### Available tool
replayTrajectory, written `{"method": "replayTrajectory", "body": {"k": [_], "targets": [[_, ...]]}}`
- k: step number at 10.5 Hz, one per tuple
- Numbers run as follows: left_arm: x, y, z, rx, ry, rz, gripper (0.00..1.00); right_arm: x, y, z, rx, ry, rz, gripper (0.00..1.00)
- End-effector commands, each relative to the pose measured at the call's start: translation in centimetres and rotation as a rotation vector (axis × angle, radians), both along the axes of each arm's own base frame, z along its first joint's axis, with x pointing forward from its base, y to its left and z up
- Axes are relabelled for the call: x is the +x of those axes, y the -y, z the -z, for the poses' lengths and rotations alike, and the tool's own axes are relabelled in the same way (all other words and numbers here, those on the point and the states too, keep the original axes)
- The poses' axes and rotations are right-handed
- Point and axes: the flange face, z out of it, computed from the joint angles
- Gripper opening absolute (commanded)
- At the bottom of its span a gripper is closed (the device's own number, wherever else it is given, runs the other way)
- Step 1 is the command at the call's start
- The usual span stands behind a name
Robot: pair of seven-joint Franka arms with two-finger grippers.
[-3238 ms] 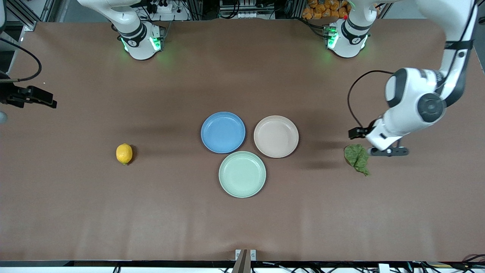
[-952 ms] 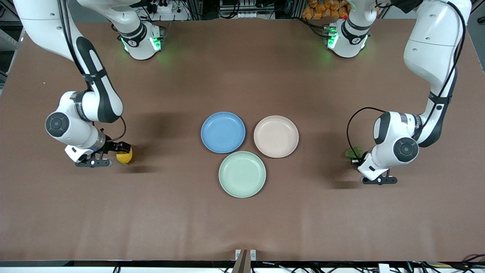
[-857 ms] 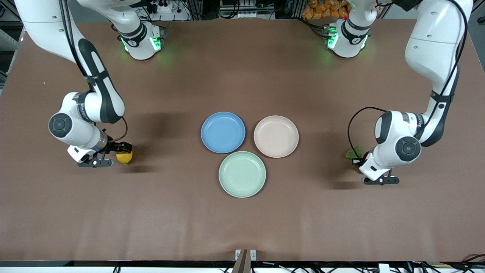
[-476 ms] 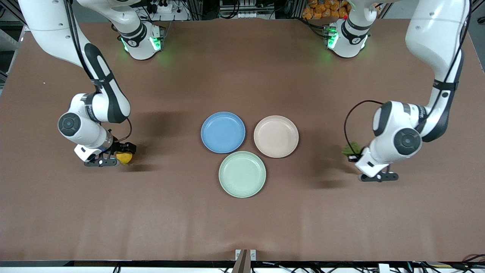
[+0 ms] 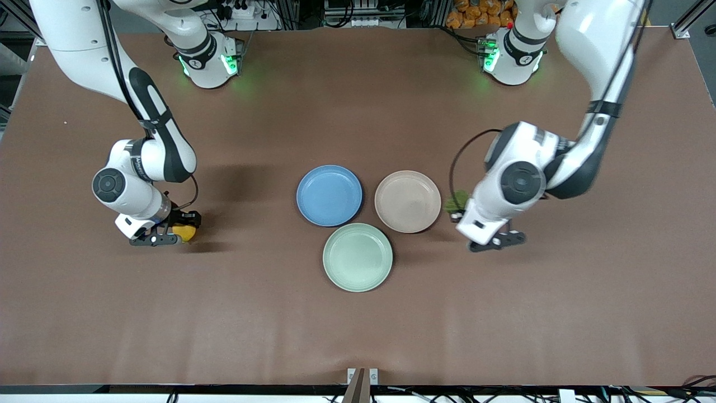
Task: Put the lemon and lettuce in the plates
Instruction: 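Carry the lettuce with the left gripper onto the beige plate and release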
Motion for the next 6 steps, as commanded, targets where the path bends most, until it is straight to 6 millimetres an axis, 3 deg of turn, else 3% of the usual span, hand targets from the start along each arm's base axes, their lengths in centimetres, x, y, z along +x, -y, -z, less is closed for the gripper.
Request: {"method": "replayTrajectory", "body": {"k": [1,2,5,6], "targets": [[-1.9,4.5,3.6,0.026,-0.061,-0.077,0.00,-0.1,-0.6,0.0,0.009,0.003,-0.006,0.24],[-3.8,7.4,5.4,0.056,-0.072,-0.098,0.00,-0.1,-1.0,0.1,0.012,-0.001,-0.013,0.21],[-4.4,8.3,7.9,0.080,-0.095,-0.144,0.00,-0.1,-1.1,0.1,0.013,-0.002,-0.016,0.13],[-4.1,8.1,8.3,0.078,-0.098,-0.136,0.11,-0.1,-1.1,0.1,0.013,-0.002,-0.016,0.09]]}}
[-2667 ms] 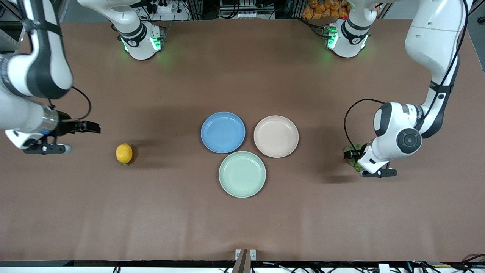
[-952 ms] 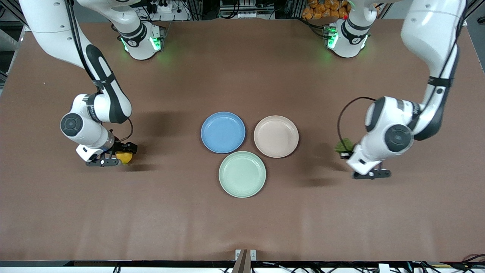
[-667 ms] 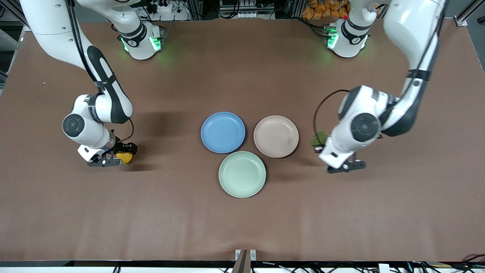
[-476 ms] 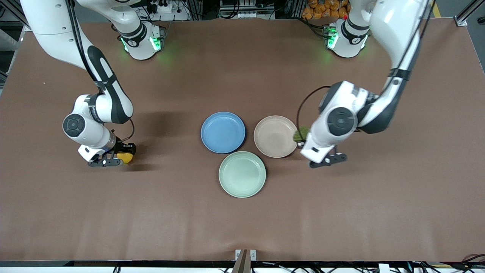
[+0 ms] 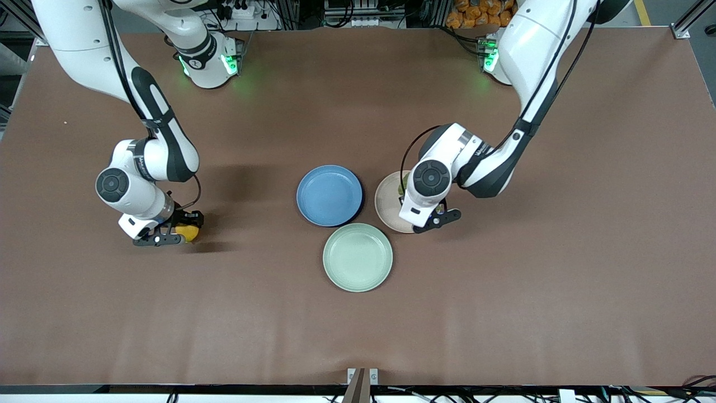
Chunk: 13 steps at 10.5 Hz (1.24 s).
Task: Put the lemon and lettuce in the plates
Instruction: 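Carry the lettuce with the left gripper onto the beige plate and release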
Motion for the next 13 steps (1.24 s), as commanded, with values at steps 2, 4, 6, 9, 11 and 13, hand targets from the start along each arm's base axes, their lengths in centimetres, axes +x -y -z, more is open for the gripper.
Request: {"method": "replayTrajectory", "body": {"k": [2,4,6,9,11,13], "targets": [[2.5,-1.4,-0.5,-0.007,0.017,-0.037,1.00,0.0,-0.4,0.0,0.010,-0.001,-0.004,0.05],[3.4,-1.1,-2.0,-0.017,0.048,-0.052,1.00,0.2,-0.4,-0.3,0.010,0.004,-0.005,0.03],[5.0,-3.2,-4.6,0.020,0.127,-0.012,1.00,0.2,-0.4,-0.3,0.010,0.004,-0.005,0.01],[7.8,-8.2,-10.4,0.025,0.204,0.092,1.00,1.5,-2.0,-2.6,0.017,-0.047,-0.020,0.01],[9.2,-12.2,-13.0,0.018,0.215,0.113,1.00,2.8,-5.0,-5.1,0.035,-0.069,-0.052,0.01],[9.9,-15.8,-16.4,0.013,0.222,0.140,1.00,3.1,-8.3,-6.5,0.081,-0.045,-0.055,0.01]]}}
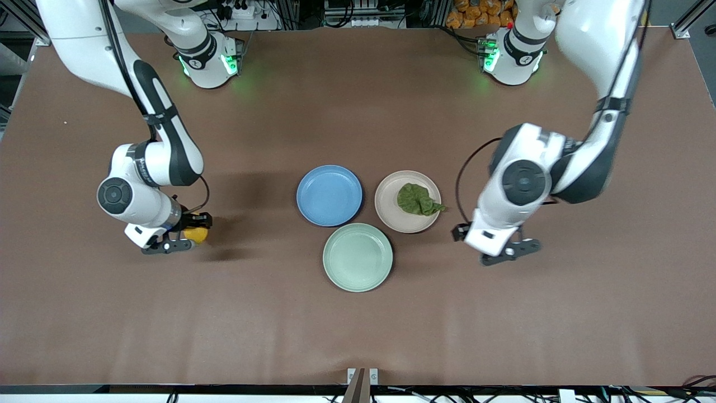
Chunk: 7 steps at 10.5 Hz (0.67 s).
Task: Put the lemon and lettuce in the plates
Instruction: 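Carry the lemon with the right gripper onto the blue plate while the left gripper withdraws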
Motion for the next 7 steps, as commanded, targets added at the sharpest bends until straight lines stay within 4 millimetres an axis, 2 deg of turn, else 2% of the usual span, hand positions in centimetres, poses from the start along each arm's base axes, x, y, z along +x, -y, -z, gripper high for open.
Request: {"method": "replayTrajectory", "body": {"k": [1,2,3,5,7], "targets": [[-0.3,-3.4,-4.1,0.017,0.001,0.058,1.00,-0.3,-4.1,-2.0,0.056,0.010,0.012,0.01],[-0.8,-3.9,-5.5,0.028,-0.007,0.062,1.00,-0.5,-6.7,-2.5,0.068,0.015,0.034,0.01],[-1.3,-4.3,-6.9,0.038,-0.011,0.062,1.00,-1.0,-10.7,-3.2,0.071,0.022,0.067,0.01],[-1.9,-6.1,-9.7,0.040,-0.013,0.104,1.00,-2.7,-17.2,-3.6,0.081,0.020,0.127,0.01],[-2.9,-8.5,-12.4,0.015,-0.050,0.087,1.00,-4.8,-21.8,-3.7,0.082,0.012,0.151,0.01]]}}
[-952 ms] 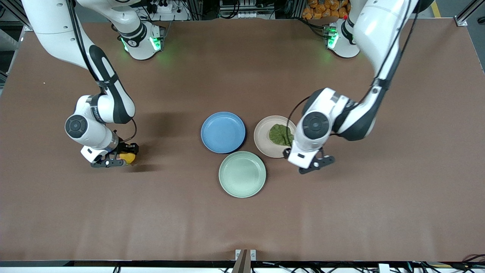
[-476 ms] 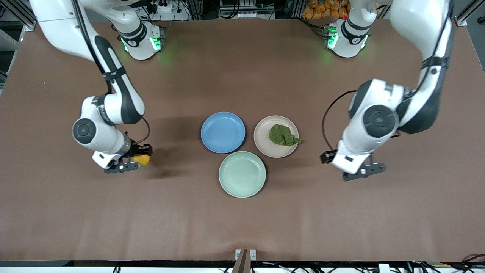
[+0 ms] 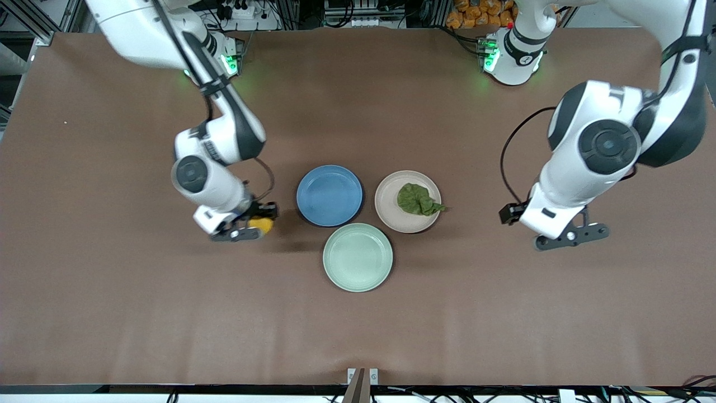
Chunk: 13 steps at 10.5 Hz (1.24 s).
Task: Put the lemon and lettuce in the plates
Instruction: 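Carry the lemon with the right gripper onto the blue plate while the left gripper withdraws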
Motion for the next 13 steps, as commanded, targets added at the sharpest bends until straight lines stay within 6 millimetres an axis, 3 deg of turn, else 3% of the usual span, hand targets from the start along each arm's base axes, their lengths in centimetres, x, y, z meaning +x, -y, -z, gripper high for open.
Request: {"method": "replayTrajectory", "body": {"k": [1,2,4,6,9,10,11,12,13], "targets": [[-1.5,-2.4,-3.3,-0.049,-0.015,0.001,1.00,-2.1,-4.8,-0.3,0.010,-0.010,0.040,0.01],[-1.7,-3.1,-3.5,-0.048,-0.022,0.001,1.00,-3.2,-7.5,0.4,0.010,-0.009,0.048,0.01],[-2.6,-3.2,-3.4,-0.044,-0.036,-0.006,1.00,-4.6,-10.8,2.5,0.019,0.014,0.073,0.02],[-4.0,-3.7,-5.6,-0.092,-0.020,-0.031,1.00,-6.0,-12.6,4.1,0.016,0.008,0.044,0.02],[-5.0,-4.6,-8.0,-0.101,-0.014,-0.027,1.00,-7.1,-13.7,7.5,0.014,0.008,0.042,0.02],[-5.2,-4.6,-8.5,-0.102,-0.005,-0.022,1.00,-7.4,-14.1,8.2,0.015,0.014,0.046,0.08],[-5.3,-5.1,-9.2,-0.101,0.006,-0.029,1.00,-7.3,-14.1,8.4,0.015,0.016,0.046,0.42],[-5.4,-6.4,-10.0,-0.115,0.014,-0.017,1.00,-7.1,-13.9,8.3,0.016,0.015,0.051,0.99],[-5.6,-7.9,-10.9,-0.141,0.021,0.005,1.00,-6.9,-13.8,8.0,0.020,0.014,0.056,1.00]]}}
